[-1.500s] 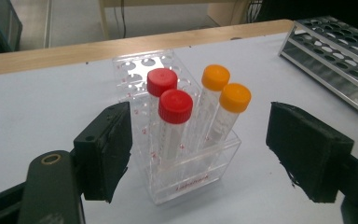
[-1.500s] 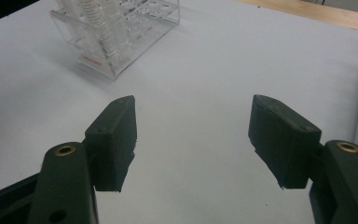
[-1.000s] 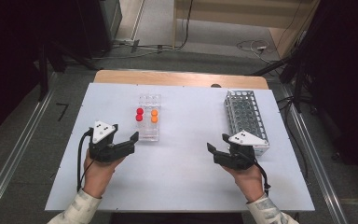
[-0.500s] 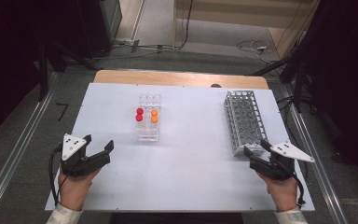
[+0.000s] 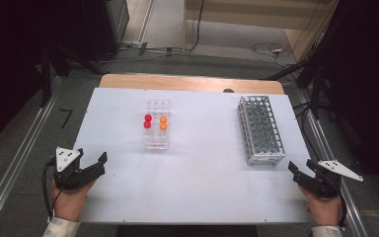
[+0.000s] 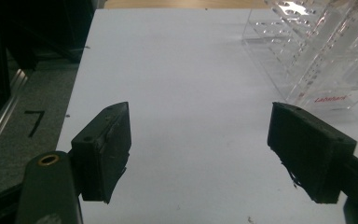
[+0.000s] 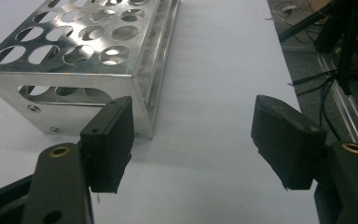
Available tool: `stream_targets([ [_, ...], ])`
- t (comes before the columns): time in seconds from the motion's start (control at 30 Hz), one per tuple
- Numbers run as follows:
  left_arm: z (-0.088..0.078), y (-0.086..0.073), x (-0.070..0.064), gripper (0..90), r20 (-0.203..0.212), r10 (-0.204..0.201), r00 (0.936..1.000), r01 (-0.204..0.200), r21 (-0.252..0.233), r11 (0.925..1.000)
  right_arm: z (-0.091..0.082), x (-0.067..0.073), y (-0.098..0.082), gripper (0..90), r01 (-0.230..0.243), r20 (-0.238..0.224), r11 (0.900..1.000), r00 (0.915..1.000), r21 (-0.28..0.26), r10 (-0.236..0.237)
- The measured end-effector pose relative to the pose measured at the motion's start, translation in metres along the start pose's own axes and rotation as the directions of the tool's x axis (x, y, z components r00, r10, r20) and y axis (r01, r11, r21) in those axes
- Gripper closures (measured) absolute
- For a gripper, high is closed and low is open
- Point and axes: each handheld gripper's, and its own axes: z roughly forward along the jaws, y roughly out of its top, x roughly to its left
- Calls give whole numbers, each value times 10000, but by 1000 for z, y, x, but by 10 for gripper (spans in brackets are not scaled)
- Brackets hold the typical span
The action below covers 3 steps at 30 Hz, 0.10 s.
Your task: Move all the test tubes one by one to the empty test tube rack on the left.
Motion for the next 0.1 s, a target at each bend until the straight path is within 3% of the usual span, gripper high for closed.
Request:
stream_targets([
  [0.1,4,-2,2,216,24,-158,9999,158,156,9998,-1,2,0,280,13,33,10000,10000,-77,-13],
])
